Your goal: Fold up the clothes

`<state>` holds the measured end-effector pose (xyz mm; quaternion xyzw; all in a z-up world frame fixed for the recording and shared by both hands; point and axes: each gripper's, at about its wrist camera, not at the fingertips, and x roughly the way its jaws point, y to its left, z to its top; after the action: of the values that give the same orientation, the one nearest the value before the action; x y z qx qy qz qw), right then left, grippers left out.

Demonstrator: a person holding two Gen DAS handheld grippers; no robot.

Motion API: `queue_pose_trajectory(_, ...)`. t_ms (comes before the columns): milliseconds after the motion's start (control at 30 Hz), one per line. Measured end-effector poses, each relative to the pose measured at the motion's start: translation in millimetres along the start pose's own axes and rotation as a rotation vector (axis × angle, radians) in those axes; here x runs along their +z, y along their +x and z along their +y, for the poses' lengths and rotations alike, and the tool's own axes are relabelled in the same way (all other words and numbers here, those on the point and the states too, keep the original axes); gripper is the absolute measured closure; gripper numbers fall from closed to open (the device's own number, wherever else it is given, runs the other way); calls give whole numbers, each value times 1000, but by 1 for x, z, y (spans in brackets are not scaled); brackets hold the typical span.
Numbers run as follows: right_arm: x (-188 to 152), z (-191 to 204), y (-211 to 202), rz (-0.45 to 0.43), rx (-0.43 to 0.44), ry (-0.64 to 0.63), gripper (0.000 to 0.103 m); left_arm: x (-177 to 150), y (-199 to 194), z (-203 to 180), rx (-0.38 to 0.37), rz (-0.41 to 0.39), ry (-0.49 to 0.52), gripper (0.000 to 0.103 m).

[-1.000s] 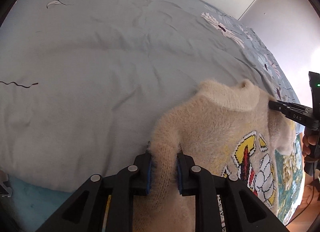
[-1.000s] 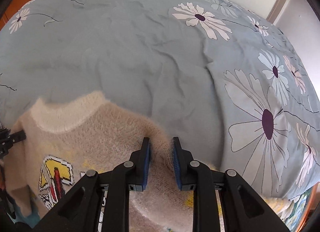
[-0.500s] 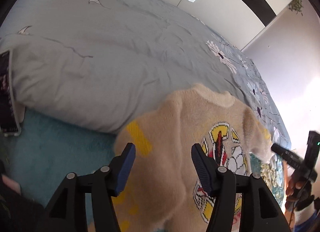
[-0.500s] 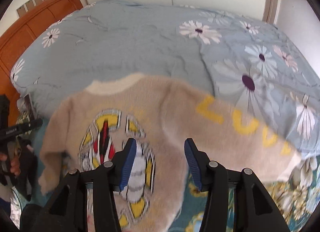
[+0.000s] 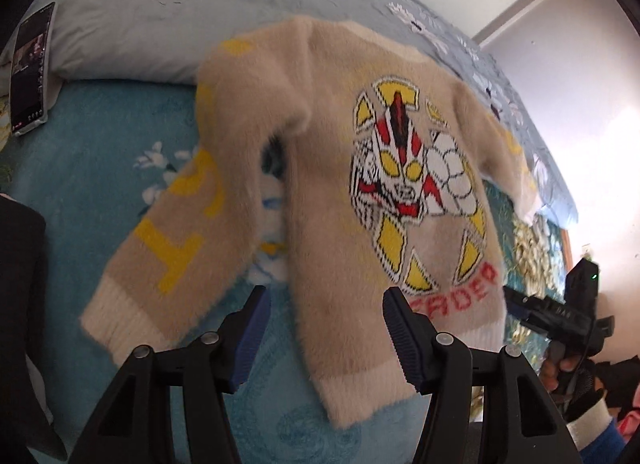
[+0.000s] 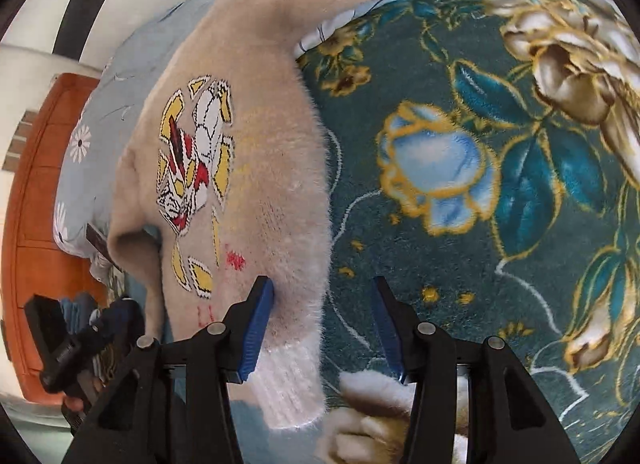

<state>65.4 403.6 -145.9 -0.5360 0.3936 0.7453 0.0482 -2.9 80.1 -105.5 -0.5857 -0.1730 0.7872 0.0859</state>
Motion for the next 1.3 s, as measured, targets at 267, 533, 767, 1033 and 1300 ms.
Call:
queue_pose_trajectory(267, -5, 11, -3, -11, 39, 42, 61, -28, 30, 3, 23, 129, -54, 41)
queue_pose_trajectory(533, 1, 50, -8, -23, -6, -47, 89, -43, 34, -2, -23, 143, -50, 42)
queue_pose_trajectory(767, 20, 137, 11, -14, 16, -228, 90, -42, 18, 1, -53, 111, -54, 42)
queue_pose_trajectory(1033, 28, 168, 74, 114, -40, -271, 89, -41, 21, 17, -61, 134, -107, 42)
queue_pose_trajectory(1300, 26, 134, 35, 21, -47, -237, 82, -46, 23, 16, -65, 152, -107, 41)
